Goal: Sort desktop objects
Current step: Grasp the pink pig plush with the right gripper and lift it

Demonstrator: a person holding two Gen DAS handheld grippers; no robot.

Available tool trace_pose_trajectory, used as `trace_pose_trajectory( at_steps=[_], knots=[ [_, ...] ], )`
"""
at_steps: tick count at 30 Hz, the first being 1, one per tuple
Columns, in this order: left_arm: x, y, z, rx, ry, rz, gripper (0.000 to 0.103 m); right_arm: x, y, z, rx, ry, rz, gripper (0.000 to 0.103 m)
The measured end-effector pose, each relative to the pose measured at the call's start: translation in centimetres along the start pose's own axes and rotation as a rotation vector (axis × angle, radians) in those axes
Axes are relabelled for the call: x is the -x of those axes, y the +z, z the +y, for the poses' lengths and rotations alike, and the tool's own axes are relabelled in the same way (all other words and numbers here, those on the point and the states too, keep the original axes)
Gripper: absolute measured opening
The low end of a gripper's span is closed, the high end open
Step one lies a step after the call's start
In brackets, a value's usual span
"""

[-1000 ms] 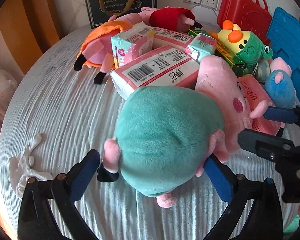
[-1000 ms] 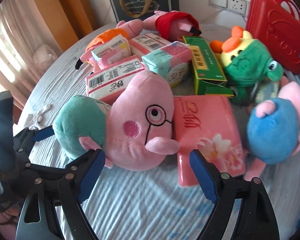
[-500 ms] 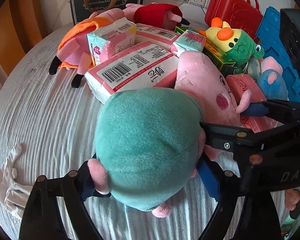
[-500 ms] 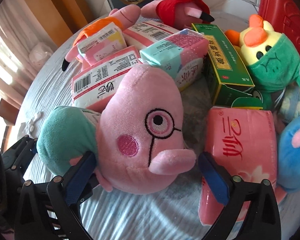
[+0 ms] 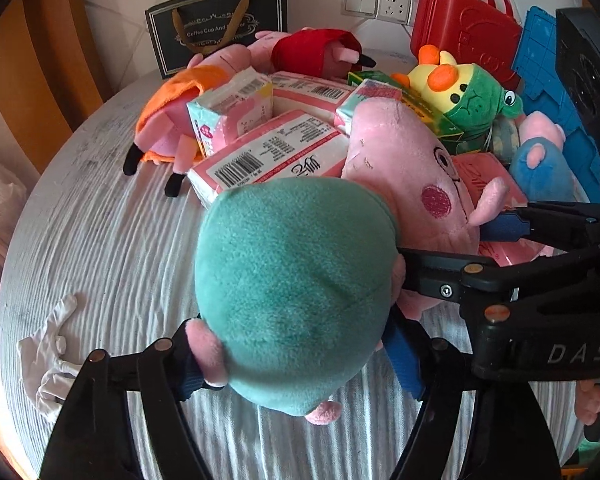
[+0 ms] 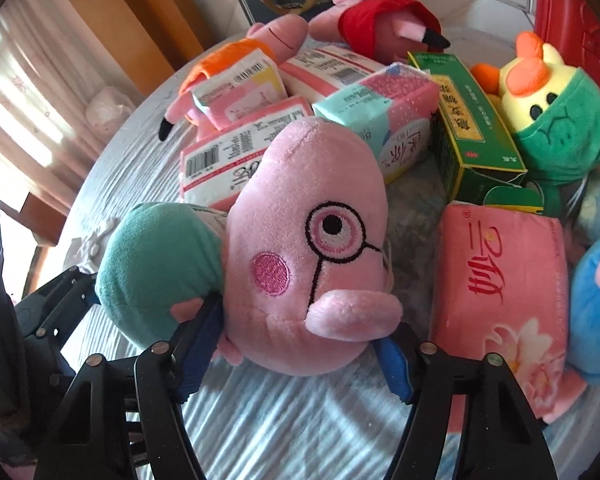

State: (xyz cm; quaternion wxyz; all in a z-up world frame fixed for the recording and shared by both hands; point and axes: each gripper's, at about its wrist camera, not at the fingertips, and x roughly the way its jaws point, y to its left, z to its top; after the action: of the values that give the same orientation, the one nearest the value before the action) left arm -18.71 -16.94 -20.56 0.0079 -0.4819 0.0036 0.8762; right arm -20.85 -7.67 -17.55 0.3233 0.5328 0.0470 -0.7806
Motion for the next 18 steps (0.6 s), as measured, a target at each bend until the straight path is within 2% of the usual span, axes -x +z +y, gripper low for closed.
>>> trace_pose_trajectory(
  at_steps=[4,8,12,18],
  knots=[
    [3.8,1.0,-0.6,-0.006,0.007,-0.078,0.074,3.0,1.1,0.4,0.030,0.009,-0.061,0.069],
    [8.1,2.8,-2.4,-0.035,0.008,-0.172,0.074,7.8,1.5,0.9,0.056,-0.004,-0.154,0.069],
    [11.5,4.6,-5.9,-0.065,-0.014,-0.261,0.074,13.3,1.5,0.4,0.069,-0.058,-0.255,0.069],
    [15.7,7.8,-13.2,-0.164,-0.084,-0.370,0.074,22.6,-0.2,-4.0,0.023,-0.141,-0.378,0.069]
  ],
)
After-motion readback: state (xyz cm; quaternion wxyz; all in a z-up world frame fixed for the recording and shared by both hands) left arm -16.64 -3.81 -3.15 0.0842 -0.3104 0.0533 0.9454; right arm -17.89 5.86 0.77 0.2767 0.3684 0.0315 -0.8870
